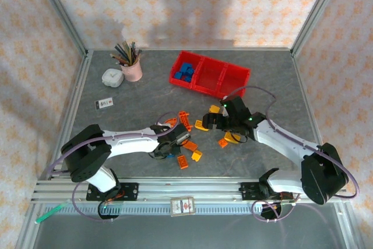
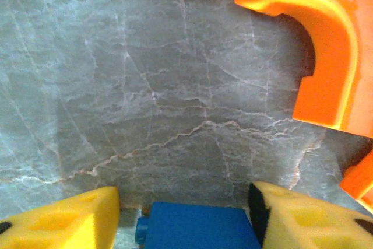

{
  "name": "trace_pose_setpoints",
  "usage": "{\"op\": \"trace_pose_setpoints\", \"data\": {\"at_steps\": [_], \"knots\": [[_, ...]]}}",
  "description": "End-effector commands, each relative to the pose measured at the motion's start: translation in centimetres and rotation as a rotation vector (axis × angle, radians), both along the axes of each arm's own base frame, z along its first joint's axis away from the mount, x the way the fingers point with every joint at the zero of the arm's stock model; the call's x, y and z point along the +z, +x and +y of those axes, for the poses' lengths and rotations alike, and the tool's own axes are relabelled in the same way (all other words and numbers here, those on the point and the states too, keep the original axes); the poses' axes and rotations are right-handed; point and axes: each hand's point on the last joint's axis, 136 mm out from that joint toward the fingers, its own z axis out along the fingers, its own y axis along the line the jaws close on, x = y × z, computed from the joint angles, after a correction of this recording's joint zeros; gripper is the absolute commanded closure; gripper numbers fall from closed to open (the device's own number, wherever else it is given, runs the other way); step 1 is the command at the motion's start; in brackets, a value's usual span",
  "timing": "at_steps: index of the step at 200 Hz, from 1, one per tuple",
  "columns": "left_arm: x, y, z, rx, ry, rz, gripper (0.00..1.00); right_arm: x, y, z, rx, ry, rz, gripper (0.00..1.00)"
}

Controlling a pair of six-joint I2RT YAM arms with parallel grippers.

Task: Sort the legos into containers by color
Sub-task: Pick up the lego from the middle-left of the table.

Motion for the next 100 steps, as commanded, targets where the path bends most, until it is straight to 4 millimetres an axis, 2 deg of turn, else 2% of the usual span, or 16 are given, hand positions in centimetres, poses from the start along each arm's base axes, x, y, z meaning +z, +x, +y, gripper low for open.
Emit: {"op": "trace_pose_setpoints", "data": {"at_steps": [1,32,49,82,100], "knots": [[-0.2,0.6,-0.3,0.026,0.005,-0.022,0.47,0.1,0.4,0.4,0.024,-0.003,-0.024,0.0],[1.0,1.1,-0.4,0.017,0.018,-0.047,0.56,0.8,0.9,0.5,0.034,-0.01,-0.051,0.0],[2.2,1.5,-0.4,0.014,0.019,-0.075,0.57,1.7,1.4,0.6,0.037,-0.004,-0.081,0.0],[6.6,3.8,-0.6,0.003,0.02,-0.172,0.57,3.5,3.0,0.4,-0.002,0.012,-0.125,0.0],[9.4,6.2,-0.9,0.016,0.015,-0.235,0.57,4.4,4.3,-0.5,-0.049,0.013,-0.145,0.0]]}}
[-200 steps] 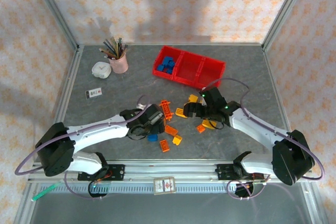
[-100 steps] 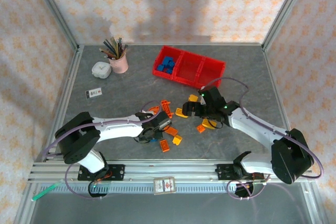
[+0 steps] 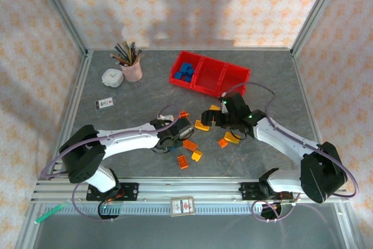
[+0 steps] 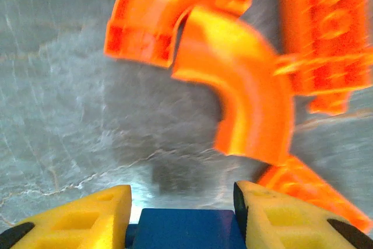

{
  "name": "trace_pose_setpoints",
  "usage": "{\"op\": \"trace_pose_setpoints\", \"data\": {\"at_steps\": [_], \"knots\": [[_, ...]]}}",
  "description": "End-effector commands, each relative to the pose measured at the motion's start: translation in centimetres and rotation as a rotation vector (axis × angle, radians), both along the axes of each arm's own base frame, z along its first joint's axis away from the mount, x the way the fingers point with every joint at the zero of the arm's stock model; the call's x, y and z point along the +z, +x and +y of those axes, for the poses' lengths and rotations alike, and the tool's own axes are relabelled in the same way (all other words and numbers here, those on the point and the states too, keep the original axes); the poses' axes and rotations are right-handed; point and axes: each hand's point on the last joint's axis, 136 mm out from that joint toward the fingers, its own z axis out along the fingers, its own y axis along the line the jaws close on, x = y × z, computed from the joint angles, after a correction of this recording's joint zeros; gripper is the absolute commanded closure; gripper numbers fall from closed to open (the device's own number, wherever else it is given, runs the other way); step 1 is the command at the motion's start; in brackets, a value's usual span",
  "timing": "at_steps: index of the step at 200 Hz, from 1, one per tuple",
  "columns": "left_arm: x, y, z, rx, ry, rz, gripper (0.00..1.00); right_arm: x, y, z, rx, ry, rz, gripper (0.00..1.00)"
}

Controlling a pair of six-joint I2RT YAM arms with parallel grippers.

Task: Sort the legos into containers by color
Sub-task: Pick up the lego from the middle-left of the table, then place the lego in the container.

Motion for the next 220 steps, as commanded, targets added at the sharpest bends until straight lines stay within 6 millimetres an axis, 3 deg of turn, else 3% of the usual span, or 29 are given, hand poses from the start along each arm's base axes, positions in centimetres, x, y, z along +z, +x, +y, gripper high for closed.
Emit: {"op": "trace_pose_setpoints", "data": {"at_steps": [1,45,94,126,158,179,195,220], "knots": [[4.7,3.2,0.7,0.014,0.034,-0.12,0.57,2.6,2.7,-0.9,-0.065,0.003,-0.085,0.0],[11.2,11.7,-1.2,0.016,-0.027,-0.318,0.57,3.4,6.0,-3.6,-0.181,-0.002,-0.119,0.0],[14.8,23.1,-3.2,0.02,-0.01,-0.478,0.57,3.1,9.3,-4.7,-0.259,-0.019,-0.138,0.0],[12.6,29.4,-2.9,0.059,0.009,-0.492,0.58,2.4,10.3,-5.0,-0.29,-0.035,-0.121,0.0],[11.4,34.4,-3.0,0.074,-0.004,-0.55,0.59,3.2,11.2,-5.2,-0.307,-0.049,-0.139,0.0],[10.2,36.5,-3.2,0.061,0.011,-0.561,0.58,3.6,11.5,-5.3,-0.302,-0.067,-0.145,0.0],[9.9,37.5,-3.4,0.053,0.008,-0.567,0.44,3.8,11.6,-5.6,-0.301,-0.086,-0.149,0.0],[11.0,38.2,-3.1,0.048,0.019,-0.601,0.37,4.0,11.2,-5.8,-0.288,-0.108,-0.143,0.0]]}}
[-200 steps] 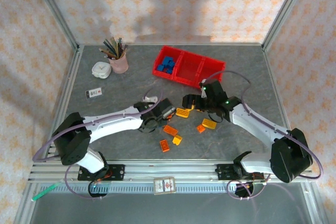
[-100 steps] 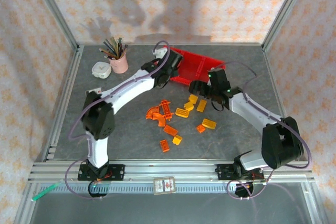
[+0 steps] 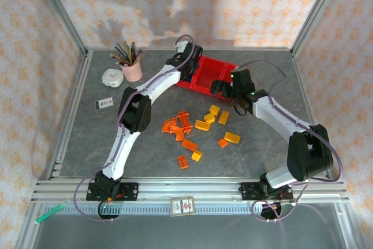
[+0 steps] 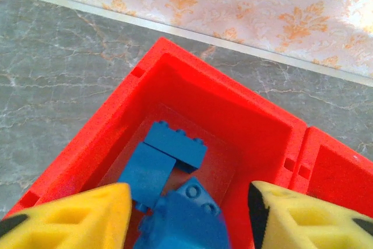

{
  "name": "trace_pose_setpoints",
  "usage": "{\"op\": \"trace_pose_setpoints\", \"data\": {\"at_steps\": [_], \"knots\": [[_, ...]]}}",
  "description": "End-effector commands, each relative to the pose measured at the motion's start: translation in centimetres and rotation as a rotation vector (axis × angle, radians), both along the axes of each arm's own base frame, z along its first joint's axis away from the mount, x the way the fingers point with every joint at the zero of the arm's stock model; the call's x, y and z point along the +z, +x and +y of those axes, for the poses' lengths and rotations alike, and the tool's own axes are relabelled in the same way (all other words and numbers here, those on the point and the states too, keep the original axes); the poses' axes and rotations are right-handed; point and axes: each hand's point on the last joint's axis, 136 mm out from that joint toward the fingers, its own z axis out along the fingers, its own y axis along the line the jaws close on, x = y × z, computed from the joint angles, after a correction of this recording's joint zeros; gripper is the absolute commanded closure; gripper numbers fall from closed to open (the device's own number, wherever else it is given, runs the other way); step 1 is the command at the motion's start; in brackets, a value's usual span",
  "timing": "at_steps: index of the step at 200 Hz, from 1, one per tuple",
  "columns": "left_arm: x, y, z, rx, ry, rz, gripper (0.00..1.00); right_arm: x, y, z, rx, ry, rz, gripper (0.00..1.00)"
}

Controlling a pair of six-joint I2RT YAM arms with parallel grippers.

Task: Sort the legos into containers by color
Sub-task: Place the lego in the container.

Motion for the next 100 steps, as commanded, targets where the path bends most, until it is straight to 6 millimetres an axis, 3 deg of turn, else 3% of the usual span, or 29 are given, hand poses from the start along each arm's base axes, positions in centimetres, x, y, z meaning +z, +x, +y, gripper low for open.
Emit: {"op": "trace_pose_setpoints", "data": {"at_steps": [1,43,68,100], "knots": [[3.6,1.1,-0.2,-0.017,0.011,-0.089,0.37,0.2,0.0,-0.9,-0.01,-0.057,0.01,0.0],[6.7,-0.1,0.1,-0.056,-0.01,-0.091,0.32,0.7,-1.1,-0.2,0.039,-0.06,0.011,0.0],[8.1,-3.2,0.2,-0.111,-0.055,-0.052,0.28,0.8,-2.2,1.2,0.081,-0.077,0.016,0.0],[9.4,-9.0,1.1,-0.185,-0.15,-0.035,0.22,0.7,-4.6,3.8,0.172,-0.121,0.04,0.0]]}}
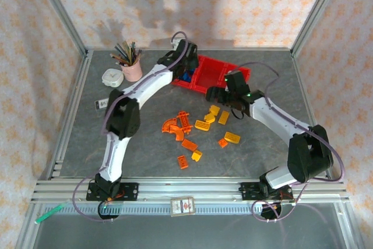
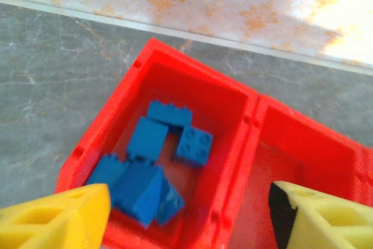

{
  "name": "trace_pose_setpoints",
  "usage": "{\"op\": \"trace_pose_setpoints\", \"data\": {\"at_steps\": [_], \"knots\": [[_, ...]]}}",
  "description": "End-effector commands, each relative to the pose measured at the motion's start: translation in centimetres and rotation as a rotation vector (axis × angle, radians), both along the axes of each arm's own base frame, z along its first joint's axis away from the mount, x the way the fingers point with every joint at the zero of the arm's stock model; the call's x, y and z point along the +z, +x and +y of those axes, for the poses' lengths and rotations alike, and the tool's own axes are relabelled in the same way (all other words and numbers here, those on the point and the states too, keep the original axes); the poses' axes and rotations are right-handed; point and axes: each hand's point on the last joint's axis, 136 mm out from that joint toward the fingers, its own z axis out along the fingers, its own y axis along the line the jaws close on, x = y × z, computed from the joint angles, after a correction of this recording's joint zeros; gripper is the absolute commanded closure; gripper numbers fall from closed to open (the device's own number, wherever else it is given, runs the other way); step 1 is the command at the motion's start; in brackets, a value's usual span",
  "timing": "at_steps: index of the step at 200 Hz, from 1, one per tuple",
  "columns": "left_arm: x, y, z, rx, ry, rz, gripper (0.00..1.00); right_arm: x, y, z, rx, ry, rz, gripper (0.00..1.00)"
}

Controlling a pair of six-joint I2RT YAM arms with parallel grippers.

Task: Sort the legos into containers by color
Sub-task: Place the lego in the container, then pick up the lego from the center of the table.

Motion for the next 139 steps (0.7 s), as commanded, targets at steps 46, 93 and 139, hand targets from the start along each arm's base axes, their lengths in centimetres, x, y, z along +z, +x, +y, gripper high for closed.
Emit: {"op": "trace_pose_setpoints", "data": {"at_steps": [46,93,139], "knots": [[3.2,-12.8,4.6,-0.065,-0.132,0.012,0.13,-0.2,-4.3,4.9,0.163,-0.117,0.027,0.05],[0.4,-20.0,9.0,-0.01,-0.132,0.067,0.01,-2.7,-5.6,9.3,0.275,-0.224,0.059,0.13],[-1.7,-24.4,11.5,0.025,-0.141,0.089,0.01,-4.7,-4.9,12.1,0.295,-0.315,0.055,0.19]]}}
